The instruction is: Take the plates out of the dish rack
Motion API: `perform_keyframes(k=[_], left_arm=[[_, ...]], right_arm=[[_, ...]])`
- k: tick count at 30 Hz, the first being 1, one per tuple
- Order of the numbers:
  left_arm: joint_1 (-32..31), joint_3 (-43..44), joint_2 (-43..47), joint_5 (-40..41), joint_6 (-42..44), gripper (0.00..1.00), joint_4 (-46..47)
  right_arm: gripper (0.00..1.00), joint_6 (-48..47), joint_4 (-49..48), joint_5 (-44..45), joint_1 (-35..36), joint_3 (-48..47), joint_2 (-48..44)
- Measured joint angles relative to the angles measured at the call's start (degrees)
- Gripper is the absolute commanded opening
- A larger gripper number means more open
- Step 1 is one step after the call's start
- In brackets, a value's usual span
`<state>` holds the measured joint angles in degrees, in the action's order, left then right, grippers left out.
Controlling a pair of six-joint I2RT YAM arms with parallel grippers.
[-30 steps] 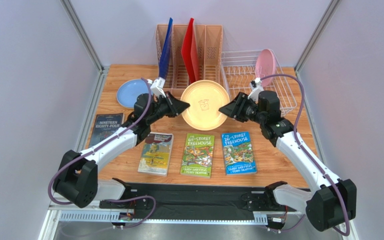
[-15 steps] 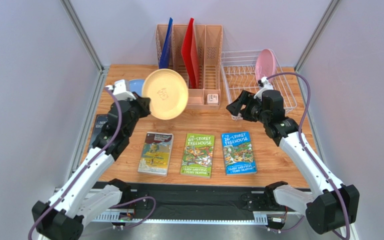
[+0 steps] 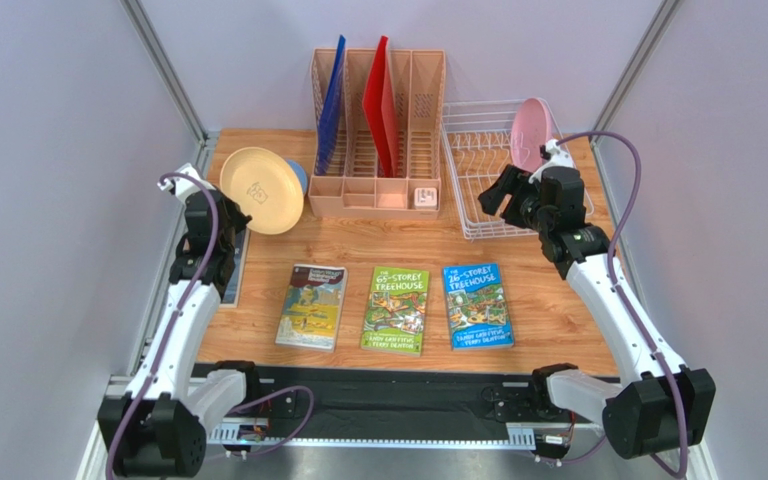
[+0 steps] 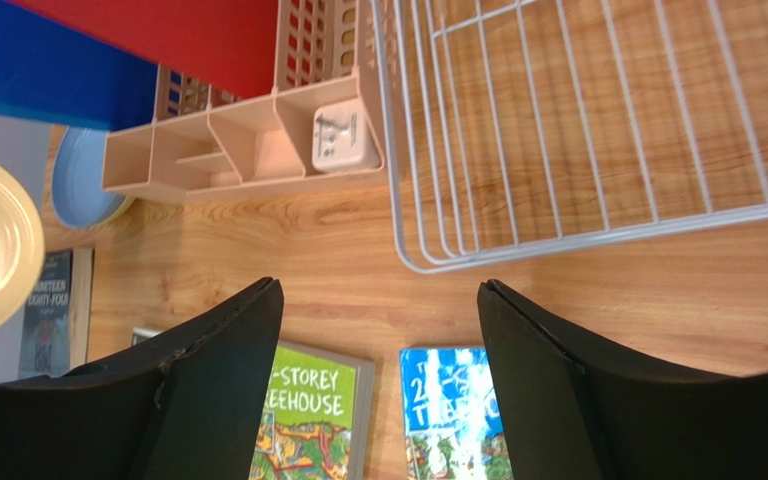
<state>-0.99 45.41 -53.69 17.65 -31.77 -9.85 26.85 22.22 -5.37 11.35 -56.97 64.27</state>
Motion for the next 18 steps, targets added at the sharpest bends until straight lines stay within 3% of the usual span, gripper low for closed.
perform_keyframes(k=[8,18], left_arm=[[6.8,0.5,-17.1,-7.3,-1.4,0.04,7.0],[11.1,9.5,-37.7,-14.1,-6.5,0.03,19.3]], right_arm=[[0.77,-2.3,0.2,3.3,-4.0,-7.9,7.1],[0.77,-2.3,-0.7,3.1,-5.5,-15.0,19.1]])
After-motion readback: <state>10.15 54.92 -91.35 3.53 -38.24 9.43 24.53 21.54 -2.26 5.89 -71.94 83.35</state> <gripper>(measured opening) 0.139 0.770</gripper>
